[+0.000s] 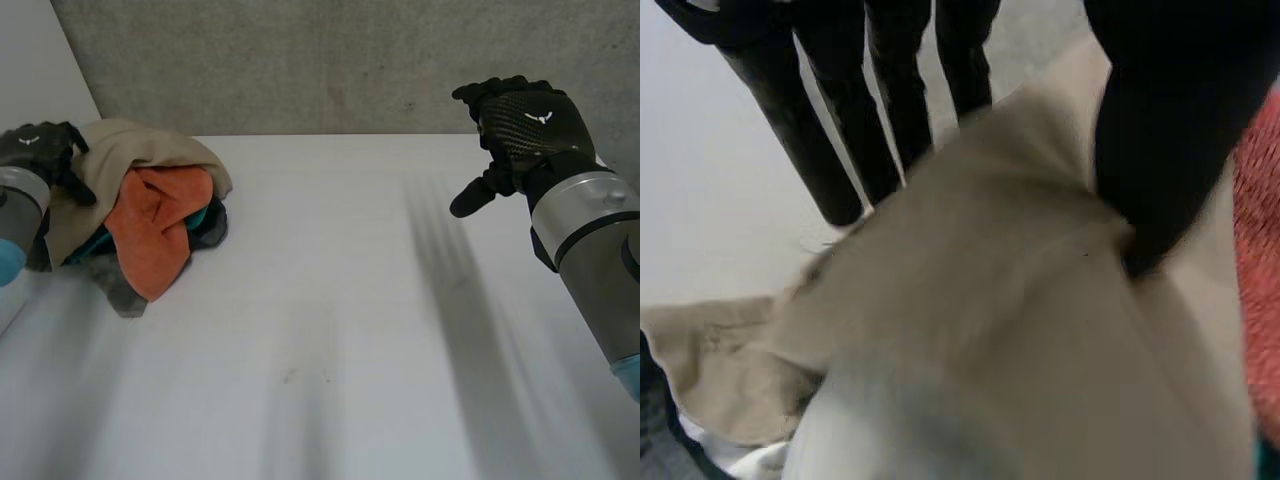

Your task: Fold the laundry.

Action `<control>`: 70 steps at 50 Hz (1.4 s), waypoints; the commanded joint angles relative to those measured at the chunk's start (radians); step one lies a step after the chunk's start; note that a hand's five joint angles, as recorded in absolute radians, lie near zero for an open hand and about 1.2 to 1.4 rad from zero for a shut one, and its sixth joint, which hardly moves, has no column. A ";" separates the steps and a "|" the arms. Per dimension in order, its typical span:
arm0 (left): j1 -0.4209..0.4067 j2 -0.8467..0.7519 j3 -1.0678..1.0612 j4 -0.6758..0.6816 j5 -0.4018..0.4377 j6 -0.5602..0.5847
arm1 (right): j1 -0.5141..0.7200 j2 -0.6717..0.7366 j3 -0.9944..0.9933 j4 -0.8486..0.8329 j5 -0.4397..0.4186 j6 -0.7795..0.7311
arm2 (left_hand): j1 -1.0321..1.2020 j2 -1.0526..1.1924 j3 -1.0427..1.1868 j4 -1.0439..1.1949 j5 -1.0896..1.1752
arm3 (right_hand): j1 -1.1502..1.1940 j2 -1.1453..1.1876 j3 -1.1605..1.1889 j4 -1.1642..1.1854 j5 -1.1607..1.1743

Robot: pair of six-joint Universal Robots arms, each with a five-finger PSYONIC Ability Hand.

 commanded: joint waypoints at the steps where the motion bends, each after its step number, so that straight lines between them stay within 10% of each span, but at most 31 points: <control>1: -0.012 0.015 0.013 0.023 0.022 -0.002 | 0.013 -0.003 0.001 -0.003 0.002 -0.027 | 0.612 0.632 0.657 0.651 0.661 | -0.057 -0.037 -0.037 -0.037 -0.048; 18: -0.411 0.412 0.020 0.075 0.048 -0.146 | -0.006 -0.052 -0.030 -0.006 0.003 -0.055 | 0.612 0.632 0.657 0.651 0.661 | -0.057 -0.037 -0.037 -0.037 -0.048; 32: -0.768 0.030 0.141 0.113 0.102 -0.183 | -0.131 -0.081 -0.030 -0.067 0.002 -0.050 | 0.612 0.632 0.657 0.651 0.661 | -0.057 -0.037 -0.037 -0.037 -0.048; 34: -0.761 0.006 0.140 0.113 0.085 -0.189 | -0.147 -0.081 -0.030 -0.067 0.000 -0.048 | 0.586 0.606 0.631 0.625 0.635 | -0.057 -0.037 -0.037 -0.037 -0.048; 38: -0.722 0.019 0.120 0.106 0.010 -0.173 | -0.153 -0.080 -0.030 -0.067 0.000 -0.050 | -0.502 -0.482 -0.457 -0.463 -0.453 | -0.057 -0.037 -0.037 -0.037 -0.048; 42: -0.579 0.091 0.053 0.089 -0.080 -0.132 | -0.151 -0.078 -0.031 -0.068 -0.001 -0.052 | -0.512 -0.492 -0.467 -0.473 -0.463 | -0.057 -0.037 -0.037 -0.037 -0.048; 57: -0.178 0.151 -0.061 0.038 -0.110 0.084 | -0.136 -0.012 -0.028 -0.067 -0.001 -0.056 | -0.462 -0.442 -0.417 -0.423 -0.413 | -0.057 -0.037 -0.037 -0.037 -0.048; 64: -0.125 0.036 -0.030 0.034 -0.019 0.120 | -0.135 -0.009 -0.022 -0.067 -0.001 -0.056 | -0.395 -0.375 -0.350 -0.356 -0.346 | -0.057 -0.037 -0.037 -0.037 -0.048; 67: -0.122 0.010 -0.015 0.035 0.030 0.120 | -0.135 -0.009 -0.017 -0.067 -0.001 -0.056 | -0.187 -0.167 -0.142 -0.148 -0.138 | -0.057 -0.037 -0.037 -0.037 -0.048; 70: -0.119 0.004 0.003 0.038 0.035 0.117 | -0.135 -0.008 -0.016 -0.067 -0.001 -0.056 | 0.609 0.629 0.654 0.648 0.658 | -0.057 -0.037 -0.037 -0.037 -0.048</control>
